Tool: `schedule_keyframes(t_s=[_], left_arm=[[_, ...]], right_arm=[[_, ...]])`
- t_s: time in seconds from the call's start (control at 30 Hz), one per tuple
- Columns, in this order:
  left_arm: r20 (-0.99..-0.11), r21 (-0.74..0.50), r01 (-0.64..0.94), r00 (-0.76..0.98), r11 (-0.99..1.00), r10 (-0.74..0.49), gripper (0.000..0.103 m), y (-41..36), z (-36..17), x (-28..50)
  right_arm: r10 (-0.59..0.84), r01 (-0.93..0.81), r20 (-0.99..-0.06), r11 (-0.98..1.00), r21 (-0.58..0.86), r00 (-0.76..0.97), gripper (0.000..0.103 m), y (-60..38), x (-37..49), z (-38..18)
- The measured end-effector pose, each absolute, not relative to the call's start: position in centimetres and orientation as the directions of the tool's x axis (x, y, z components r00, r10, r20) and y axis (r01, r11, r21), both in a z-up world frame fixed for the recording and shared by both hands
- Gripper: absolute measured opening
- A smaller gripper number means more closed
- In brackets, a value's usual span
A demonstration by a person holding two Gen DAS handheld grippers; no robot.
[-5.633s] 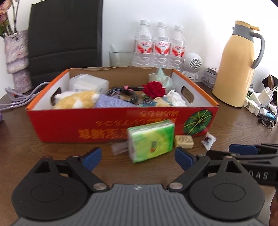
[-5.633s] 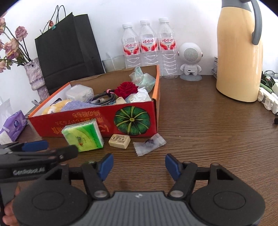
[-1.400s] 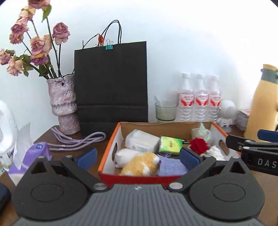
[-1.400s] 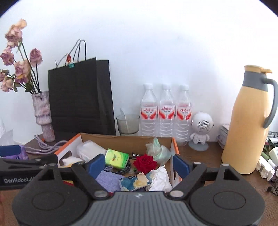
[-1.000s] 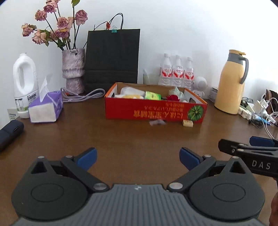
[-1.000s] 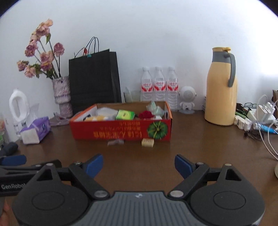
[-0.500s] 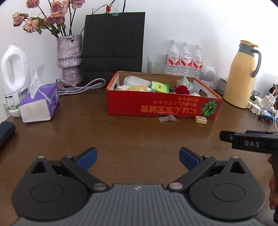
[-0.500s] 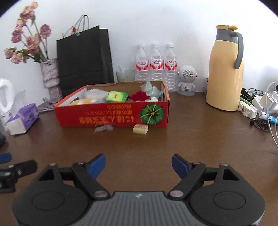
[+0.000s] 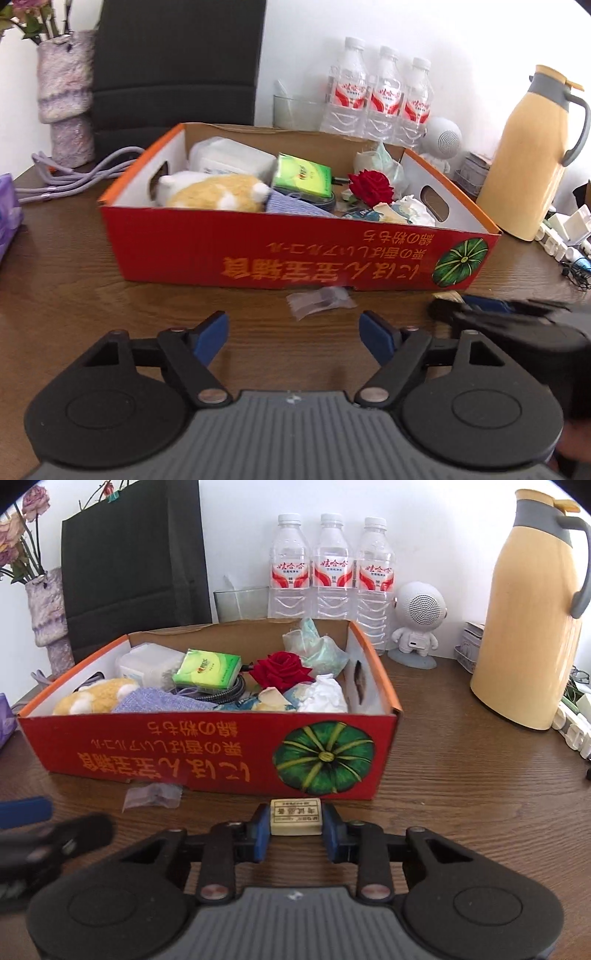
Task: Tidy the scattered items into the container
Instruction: 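Grasp the beige block with the right tool while the left grasps a small clear wrapper, then carry the block in the right tool while the left tool carries the wrapper to the box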
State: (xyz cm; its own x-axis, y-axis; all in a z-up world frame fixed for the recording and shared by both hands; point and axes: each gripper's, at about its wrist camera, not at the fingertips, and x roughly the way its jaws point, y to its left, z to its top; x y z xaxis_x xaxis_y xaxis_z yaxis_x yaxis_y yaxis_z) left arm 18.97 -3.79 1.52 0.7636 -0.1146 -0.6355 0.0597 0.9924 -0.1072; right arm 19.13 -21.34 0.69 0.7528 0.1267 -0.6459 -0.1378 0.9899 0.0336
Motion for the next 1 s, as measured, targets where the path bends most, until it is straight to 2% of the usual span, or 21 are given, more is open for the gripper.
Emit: schedule_keyframes(t_s=[0.13,0.23,0.33,0.37,0.5,0.6,0.73,0.83,1.0], left_arm=[[-0.638,-0.078,0.018,0.767,0.997,-0.063,0.08,-5.7,0.7,21.5],[-0.645,-0.059,-0.01,0.764,0.998,-0.031,0.07,-6.3,0.3,22.5],[-0.636,0.03,-0.024,0.771,0.999,0.038,0.053,-7.4,0.0,22.3],[-0.622,0.038,-0.004,0.783,0.999,0.027,0.036,-7.5,0.0,21.8],[-0.618,0.04,0.029,0.786,0.999,0.001,0.019,-7.6,0.0,20.1],[-0.61,0.048,0.05,0.793,0.998,-0.011,0.018,-7.6,0.0,18.4],[-0.603,-0.022,0.065,0.795,0.998,-0.065,0.016,-6.5,0.8,15.7],[-0.556,-0.061,0.05,0.828,0.997,-0.076,0.016,-5.1,2.5,12.5],[-0.456,-0.042,-0.009,0.89,0.999,-0.011,0.016,-3.4,4.9,6.6]], right_arm=[[0.185,-0.143,-0.602,0.983,0.117,0.777,0.028,-23.6,16.8,1.0],[0.217,-0.14,-0.562,0.974,0.178,0.798,0.028,-25.2,15.6,1.2],[0.25,-0.134,-0.534,0.96,0.247,0.808,0.028,-26.7,15.6,1.4],[0.272,-0.141,-0.522,0.951,0.276,0.808,0.028,-27.1,15.5,1.4],[0.309,-0.174,-0.503,0.938,0.299,0.807,0.028,-26.9,15.1,1.5],[0.329,-0.201,-0.5,0.935,0.294,0.801,0.028,-26.3,14.8,1.7],[0.347,-0.232,-0.489,0.931,0.281,0.8,0.028,-25.4,14.2,1.8],[0.357,-0.26,-0.473,0.93,0.259,0.805,0.029,-24.7,13.5,2.2],[0.35,-0.291,-0.452,0.936,0.197,0.821,0.029,-23.1,11.6,3.0]])
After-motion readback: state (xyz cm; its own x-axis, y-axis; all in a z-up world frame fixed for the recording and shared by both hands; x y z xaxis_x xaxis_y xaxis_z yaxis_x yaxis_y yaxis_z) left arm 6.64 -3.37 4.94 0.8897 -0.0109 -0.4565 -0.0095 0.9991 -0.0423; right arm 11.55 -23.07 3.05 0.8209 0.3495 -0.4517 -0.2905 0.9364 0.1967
